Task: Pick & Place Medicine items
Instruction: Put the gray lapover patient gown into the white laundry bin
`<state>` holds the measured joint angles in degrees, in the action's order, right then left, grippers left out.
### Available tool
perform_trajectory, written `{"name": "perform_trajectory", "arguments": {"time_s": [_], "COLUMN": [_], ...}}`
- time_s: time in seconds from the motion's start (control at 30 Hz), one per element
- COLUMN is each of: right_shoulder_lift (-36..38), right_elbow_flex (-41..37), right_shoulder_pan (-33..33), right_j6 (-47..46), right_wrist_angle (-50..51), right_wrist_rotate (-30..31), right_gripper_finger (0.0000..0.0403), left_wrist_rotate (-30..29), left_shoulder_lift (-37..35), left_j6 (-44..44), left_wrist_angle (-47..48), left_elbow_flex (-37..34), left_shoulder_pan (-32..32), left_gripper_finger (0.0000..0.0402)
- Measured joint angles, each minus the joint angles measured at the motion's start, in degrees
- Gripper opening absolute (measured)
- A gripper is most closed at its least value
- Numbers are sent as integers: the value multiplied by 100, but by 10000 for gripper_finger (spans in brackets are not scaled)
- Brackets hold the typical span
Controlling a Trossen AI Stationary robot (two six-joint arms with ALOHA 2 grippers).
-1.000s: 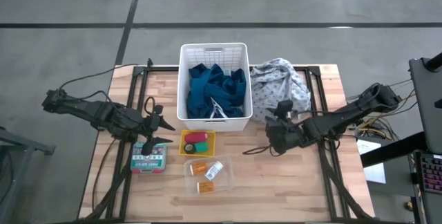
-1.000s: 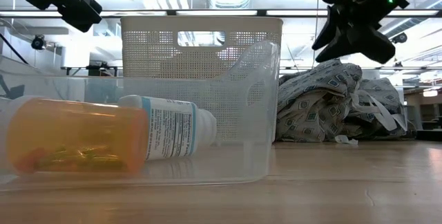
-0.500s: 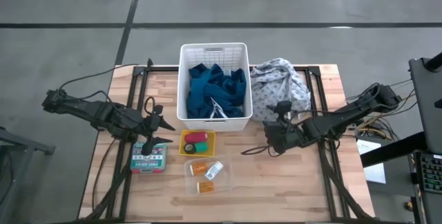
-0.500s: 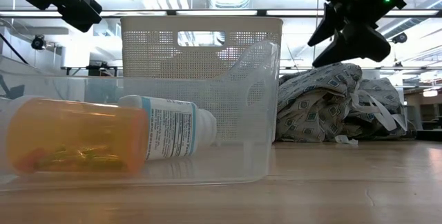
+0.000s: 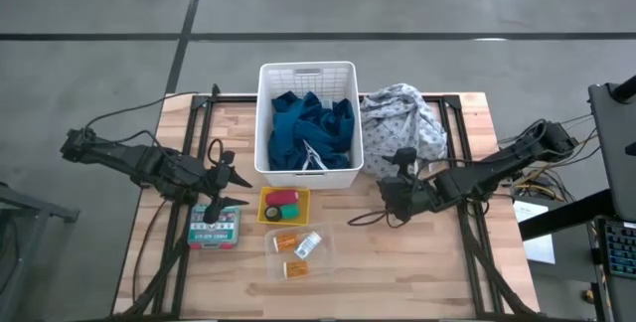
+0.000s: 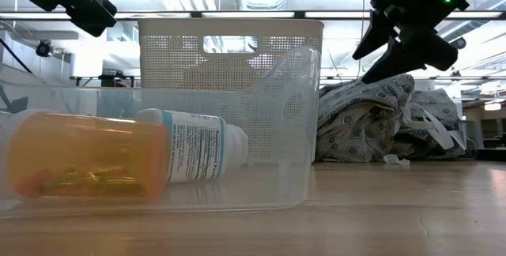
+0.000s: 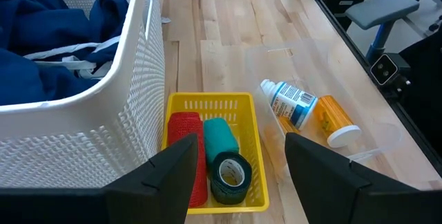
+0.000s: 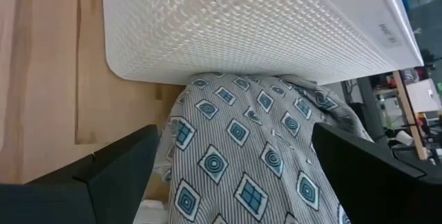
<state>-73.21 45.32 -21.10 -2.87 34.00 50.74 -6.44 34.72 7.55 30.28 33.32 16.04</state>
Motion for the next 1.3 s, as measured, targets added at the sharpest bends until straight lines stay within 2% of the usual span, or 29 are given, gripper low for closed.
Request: {"name": "perform_trajectory", "arguments": {"time_s": [0.3,0.5,0.73,0.9,1.07,1.3], "right_shoulder_lift": [-2,-4,-9,-9,-9,-9], "right_elbow_flex": [-205,-674,-1184,-1266,-1294,-1294], "right_shoulder_pan": [0,86,474,942,1543,2355], "right_j6": [11,471,1054,1084,1104,1293], "right_wrist_angle": [-137,-706,-1083,-1085,-1084,-1086], "right_wrist_rotate": [-41,-30,46,145,-218,-1167], "right_gripper_finger": [381,381,381,381,381,381], "left_wrist_rotate": [0,0,0,0,0,0], "left_shoulder_lift": [1,0,1,0,0,0], "left_j6": [0,0,0,0,0,0], "left_wrist_angle": [0,0,0,0,0,0], "left_elbow_flex": [0,0,0,0,0,0], "left_shoulder_pan": [0,1,1,-1,-1,-1], "left_gripper_finger": [226,226,226,226,226,226]}}
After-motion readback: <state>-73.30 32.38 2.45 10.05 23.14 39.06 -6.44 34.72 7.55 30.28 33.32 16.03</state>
